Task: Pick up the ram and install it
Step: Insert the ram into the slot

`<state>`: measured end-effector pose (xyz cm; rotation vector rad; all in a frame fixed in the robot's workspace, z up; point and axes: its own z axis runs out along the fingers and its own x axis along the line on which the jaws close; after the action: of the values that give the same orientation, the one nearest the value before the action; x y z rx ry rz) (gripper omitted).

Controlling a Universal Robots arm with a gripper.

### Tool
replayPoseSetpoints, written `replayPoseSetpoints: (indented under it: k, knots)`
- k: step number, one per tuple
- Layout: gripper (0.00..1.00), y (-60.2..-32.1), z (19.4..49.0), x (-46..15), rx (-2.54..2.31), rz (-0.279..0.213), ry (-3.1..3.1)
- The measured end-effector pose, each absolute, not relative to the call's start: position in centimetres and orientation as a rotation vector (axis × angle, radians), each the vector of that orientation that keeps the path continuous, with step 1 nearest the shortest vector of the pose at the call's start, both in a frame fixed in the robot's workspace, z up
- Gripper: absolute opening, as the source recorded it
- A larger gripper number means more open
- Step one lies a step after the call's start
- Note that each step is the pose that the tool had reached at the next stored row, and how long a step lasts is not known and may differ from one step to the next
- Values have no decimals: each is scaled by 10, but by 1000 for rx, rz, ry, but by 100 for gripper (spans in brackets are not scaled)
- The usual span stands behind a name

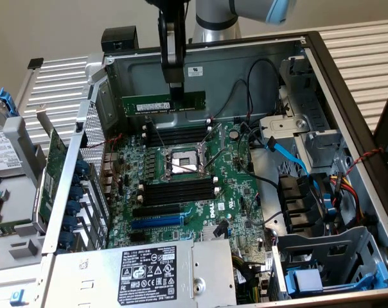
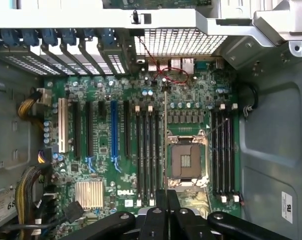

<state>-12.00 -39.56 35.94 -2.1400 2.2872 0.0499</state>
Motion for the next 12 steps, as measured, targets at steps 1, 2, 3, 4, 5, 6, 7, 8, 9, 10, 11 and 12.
replayPoseSetpoints:
  k: [1, 2, 3, 4, 5, 6, 7, 8, 9, 10, 11, 12]
  knots:
    - [12, -396, 358, -120, -2137, 48, 2288]
    - [12, -396, 357, -120, -2134, 46, 2289]
    - [12, -396, 355, -120, -2131, 45, 2291]
    - [12, -396, 354, -120, -2129, 43, 2292]
    - [12, -396, 353, -119, -2127, 40, 2292]
    - [12, -396, 352, -119, -2125, 38, 2293]
    - [12, -396, 351, -119, -2123, 36, 2294]
    - [12, -396, 350, -119, -2121, 33, 2295]
    - [12, -396, 349, -119, -2119, 30, 2295]
    - [12, -396, 348, -119, -2119, 27, 2296]
    - [12, -396, 347, -119, -2118, 26, 2296]
    - [12, -397, 345, -119, -2117, 25, 2297]
